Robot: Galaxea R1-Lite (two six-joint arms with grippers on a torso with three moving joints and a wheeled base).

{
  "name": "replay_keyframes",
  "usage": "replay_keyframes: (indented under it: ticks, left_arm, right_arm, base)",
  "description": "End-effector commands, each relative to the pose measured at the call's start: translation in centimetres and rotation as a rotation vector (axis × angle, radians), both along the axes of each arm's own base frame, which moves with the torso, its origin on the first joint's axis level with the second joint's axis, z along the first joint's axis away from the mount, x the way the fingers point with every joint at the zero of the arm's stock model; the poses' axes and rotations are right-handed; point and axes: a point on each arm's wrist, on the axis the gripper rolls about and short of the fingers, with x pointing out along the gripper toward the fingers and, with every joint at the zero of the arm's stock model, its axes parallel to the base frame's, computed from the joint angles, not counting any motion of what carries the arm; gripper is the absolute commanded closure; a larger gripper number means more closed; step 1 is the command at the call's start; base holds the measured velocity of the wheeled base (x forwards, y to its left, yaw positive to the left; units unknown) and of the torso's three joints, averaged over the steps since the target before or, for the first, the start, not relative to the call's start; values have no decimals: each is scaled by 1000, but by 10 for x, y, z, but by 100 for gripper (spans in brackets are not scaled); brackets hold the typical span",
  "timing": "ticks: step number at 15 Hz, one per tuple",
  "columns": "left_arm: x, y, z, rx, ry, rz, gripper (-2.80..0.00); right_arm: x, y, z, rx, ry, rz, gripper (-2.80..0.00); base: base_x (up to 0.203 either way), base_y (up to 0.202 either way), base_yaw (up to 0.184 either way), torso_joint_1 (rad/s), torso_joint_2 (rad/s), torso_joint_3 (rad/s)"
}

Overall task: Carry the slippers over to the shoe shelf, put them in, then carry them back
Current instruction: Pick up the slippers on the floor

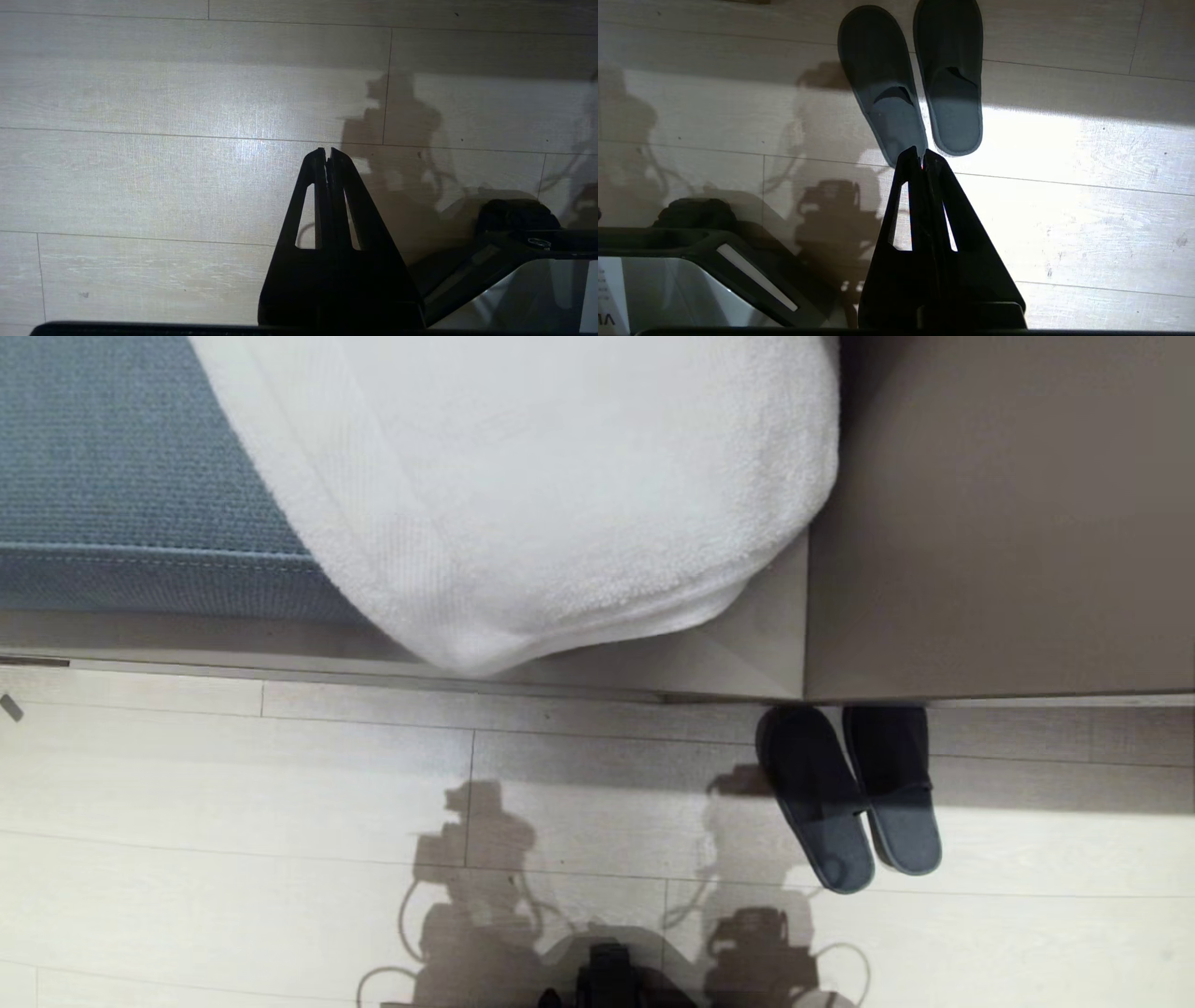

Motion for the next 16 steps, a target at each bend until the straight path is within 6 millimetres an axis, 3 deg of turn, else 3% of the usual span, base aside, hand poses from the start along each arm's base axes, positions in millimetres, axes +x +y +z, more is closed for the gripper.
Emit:
replay_keyframes:
  ticks: [1, 5, 9, 12, 16]
  left_arm:
    - [0, 0, 0, 1, 1, 0, 0]
    - [0, 0, 0, 2, 2, 0, 0]
    - [0, 0, 0, 4, 2, 0, 0]
    - [0, 0, 0, 4, 2, 0, 0]
    - [0, 0, 0, 4, 2, 0, 0]
  right_arm:
    - [0, 0, 0, 0, 10, 2, 0]
    - [2, 0, 2, -2, 36, 5, 0]
    - [18, 0, 38, -11, 126, 41, 0]
    - [49, 1, 48, -67, 293, 71, 0]
    - [112, 3, 55, -85, 404, 96, 0]
  base:
    - [0, 0, 0, -1, 6, -46]
    - [0, 0, 0, 0, 0, 0]
    - [0, 0, 0, 0, 0, 0]
    - [0, 0, 0, 0, 0, 0]
    - [0, 0, 0, 0, 0, 0]
